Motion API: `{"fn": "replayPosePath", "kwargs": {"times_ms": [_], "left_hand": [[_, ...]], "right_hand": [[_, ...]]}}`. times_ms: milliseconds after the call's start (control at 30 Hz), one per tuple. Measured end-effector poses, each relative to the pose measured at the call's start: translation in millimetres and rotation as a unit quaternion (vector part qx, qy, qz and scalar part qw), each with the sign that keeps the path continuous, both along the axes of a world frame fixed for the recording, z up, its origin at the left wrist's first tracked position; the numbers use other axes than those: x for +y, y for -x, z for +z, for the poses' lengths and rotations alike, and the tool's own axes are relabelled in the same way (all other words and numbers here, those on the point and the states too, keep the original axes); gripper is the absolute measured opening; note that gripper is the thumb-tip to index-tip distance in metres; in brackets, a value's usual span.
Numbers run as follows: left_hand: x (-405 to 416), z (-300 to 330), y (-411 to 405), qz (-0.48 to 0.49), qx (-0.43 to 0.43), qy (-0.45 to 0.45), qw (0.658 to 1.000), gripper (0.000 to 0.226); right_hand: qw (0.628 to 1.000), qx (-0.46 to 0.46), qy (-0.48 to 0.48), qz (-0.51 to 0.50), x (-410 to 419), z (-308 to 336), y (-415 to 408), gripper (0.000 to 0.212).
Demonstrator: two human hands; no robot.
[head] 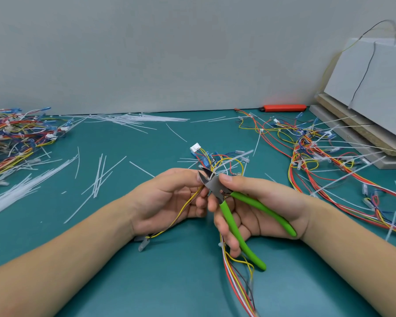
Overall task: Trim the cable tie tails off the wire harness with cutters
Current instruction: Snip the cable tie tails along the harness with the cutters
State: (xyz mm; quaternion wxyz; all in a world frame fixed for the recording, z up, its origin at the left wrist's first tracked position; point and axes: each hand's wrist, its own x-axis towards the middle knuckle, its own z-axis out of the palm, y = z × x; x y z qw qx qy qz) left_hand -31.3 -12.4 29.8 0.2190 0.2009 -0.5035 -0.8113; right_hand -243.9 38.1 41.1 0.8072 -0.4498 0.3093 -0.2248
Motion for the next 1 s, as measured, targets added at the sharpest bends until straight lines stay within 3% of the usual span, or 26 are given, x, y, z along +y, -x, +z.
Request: {"fn": "replayPosePath", "kwargs": {"times_ms": [1000], "left_hand": [[1.0, 0.7, 0.3, 0.009, 0.000, 0.002, 1.000, 0.015]], "right_hand": [[0.999, 0.026, 0.025, -0.015, 0.9, 3.4, 0.4, 0.047]]}}
